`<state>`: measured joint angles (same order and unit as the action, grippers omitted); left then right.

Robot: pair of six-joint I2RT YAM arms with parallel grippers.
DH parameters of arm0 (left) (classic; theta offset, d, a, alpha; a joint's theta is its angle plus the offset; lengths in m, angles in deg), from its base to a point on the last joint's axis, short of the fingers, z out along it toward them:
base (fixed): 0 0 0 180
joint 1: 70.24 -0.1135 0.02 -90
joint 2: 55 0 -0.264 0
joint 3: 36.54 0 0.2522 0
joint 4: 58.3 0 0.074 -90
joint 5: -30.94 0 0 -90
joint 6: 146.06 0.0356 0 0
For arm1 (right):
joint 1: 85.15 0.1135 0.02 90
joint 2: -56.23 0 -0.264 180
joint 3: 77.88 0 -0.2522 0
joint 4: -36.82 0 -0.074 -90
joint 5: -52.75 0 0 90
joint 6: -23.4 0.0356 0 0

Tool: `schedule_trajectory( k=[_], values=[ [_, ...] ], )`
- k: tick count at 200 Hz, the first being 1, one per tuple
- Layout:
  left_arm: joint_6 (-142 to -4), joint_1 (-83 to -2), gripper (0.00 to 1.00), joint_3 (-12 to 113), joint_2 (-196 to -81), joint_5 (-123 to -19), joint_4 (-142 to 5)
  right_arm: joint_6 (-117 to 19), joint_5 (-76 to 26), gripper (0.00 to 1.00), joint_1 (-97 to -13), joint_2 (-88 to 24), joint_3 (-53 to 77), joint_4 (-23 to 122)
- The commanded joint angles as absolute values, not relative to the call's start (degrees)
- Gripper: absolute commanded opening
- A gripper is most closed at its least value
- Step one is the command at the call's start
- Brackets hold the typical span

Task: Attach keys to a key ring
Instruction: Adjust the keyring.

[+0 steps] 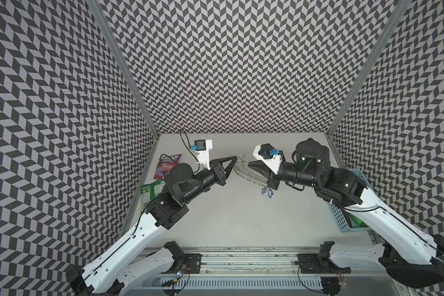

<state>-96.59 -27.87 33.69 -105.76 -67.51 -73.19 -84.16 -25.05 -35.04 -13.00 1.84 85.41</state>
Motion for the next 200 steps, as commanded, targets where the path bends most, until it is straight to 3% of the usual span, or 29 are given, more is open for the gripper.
schedule_trajectory(
  k=[1, 107, 200],
  values=[
    [-95.3, -27.1, 0.0, 32.9, -103.5, -67.3, -60.7, -82.4, -24.7, 0.0, -35.2, -12.4, 2.9, 81.7],
    [-90.0, -24.7, 0.0, 32.2, -107.1, -67.5, -44.9, -81.4, -26.1, 0.01, -35.2, -11.5, 7.0, 73.6],
    [-84.5, -23.9, 0.0, 35.0, -108.1, -69.7, -45.1, -80.7, -27.5, 0.13, -35.2, -10.3, 9.8, 70.0]
  ],
)
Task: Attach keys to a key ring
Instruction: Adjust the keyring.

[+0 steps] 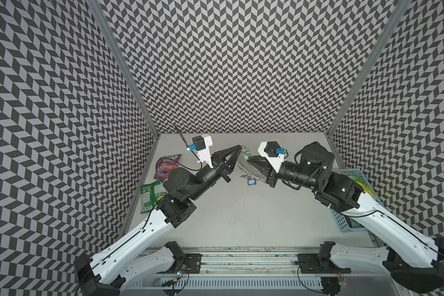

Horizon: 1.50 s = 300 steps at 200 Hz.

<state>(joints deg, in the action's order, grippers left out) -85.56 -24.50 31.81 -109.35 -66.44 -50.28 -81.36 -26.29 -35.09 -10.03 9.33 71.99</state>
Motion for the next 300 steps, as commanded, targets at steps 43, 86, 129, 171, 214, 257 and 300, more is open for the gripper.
schedule_trajectory(
  k=[43, 86, 129, 171, 214, 257, 300],
  values=[
    [-84.0, -23.9, 0.0, 35.2, -107.8, -69.8, -45.4, -81.2, -27.7, 0.28, -35.2, -9.9, 9.9, 69.7],
    [-83.0, -23.9, 0.0, 35.3, -107.8, -69.4, -46.2, -81.8, -27.8, 0.57, -35.2, -7.9, 9.8, 70.5],
    [-82.5, -23.9, 0.0, 35.2, -108.0, -69.1, -46.1, -81.3, -27.4, 0.62, -35.1, -4.4, 9.0, 72.2],
    [-81.0, -24.0, 0.0, 35.4, -107.8, -71.0, -46.6, -77.7, -26.0, 0.59, -35.5, -3.9, 5.1, 72.4],
    [-80.8, -24.3, 0.0, 35.8, -107.2, -75.2, -48.0, -69.1, -10.2, 0.44, -43.3, -10.2, -4.5, 73.8],
    [-80.5, -24.3, 0.0, 36.5, -106.5, -75.3, -49.8, -61.0, 8.0, 0.46, -50.5, -11.3, -1.2, 67.0],
    [-81.1, -24.5, 0.0, 38.2, -107.1, -76.9, -50.8, -56.4, 14.5, 0.47, -50.6, -9.2, 5.6, 58.7]
  ],
)
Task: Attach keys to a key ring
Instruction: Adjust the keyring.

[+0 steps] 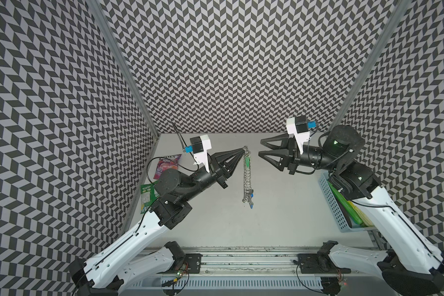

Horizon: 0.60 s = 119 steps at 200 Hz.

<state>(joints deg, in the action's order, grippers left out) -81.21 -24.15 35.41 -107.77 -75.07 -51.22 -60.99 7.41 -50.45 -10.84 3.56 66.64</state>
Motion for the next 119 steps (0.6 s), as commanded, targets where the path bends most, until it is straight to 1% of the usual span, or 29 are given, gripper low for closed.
schedule_trajectory(
  k=[1, 14, 89, 119],
  values=[
    [-81.1, -24.5, 0.0, 38.2, -107.1, -77.0, -50.8, -56.3, 14.6, 0.47, -50.7, -9.1, 5.6, 58.6],
    [-81.4, -24.5, 0.0, 38.5, -107.4, -77.4, -51.1, -55.3, 15.4, 0.45, -50.6, -8.9, 5.9, 57.4],
    [-83.9, -24.8, 0.0, 39.9, -108.5, -81.5, -51.2, -52.1, 18.8, 0.45, -50.6, -9.8, 5.5, 53.9],
    [-83.9, -24.9, 0.0, 40.1, -108.4, -81.6, -51.2, -51.6, 19.4, 0.45, -50.6, -10.5, 4.6, 53.8]
  ],
)
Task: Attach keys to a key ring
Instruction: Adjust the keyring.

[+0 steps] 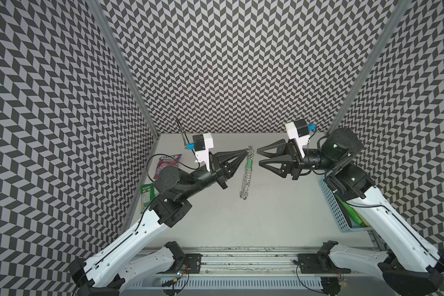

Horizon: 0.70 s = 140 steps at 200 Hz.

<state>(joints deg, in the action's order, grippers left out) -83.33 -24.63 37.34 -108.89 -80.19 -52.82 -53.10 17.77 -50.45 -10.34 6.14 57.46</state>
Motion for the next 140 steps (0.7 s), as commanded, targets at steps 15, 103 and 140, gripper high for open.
schedule_trajectory(
  k=[15, 103, 140],
  values=[
    [-84.0, -24.8, 0.0, 40.4, -108.5, -81.7, -51.4, -51.6, 19.3, 0.44, -50.6, -10.8, 4.5, 54.0],
    [-85.0, -24.8, 0.0, 41.2, -108.8, -83.6, -51.8, -52.2, 17.4, 0.4, -50.6, -12.5, 4.2, 53.8],
    [-85.3, -24.8, 0.0, 41.5, -109.0, -84.3, -51.9, -52.1, 17.4, 0.4, -50.6, -12.8, 3.8, 53.2]
  ],
)
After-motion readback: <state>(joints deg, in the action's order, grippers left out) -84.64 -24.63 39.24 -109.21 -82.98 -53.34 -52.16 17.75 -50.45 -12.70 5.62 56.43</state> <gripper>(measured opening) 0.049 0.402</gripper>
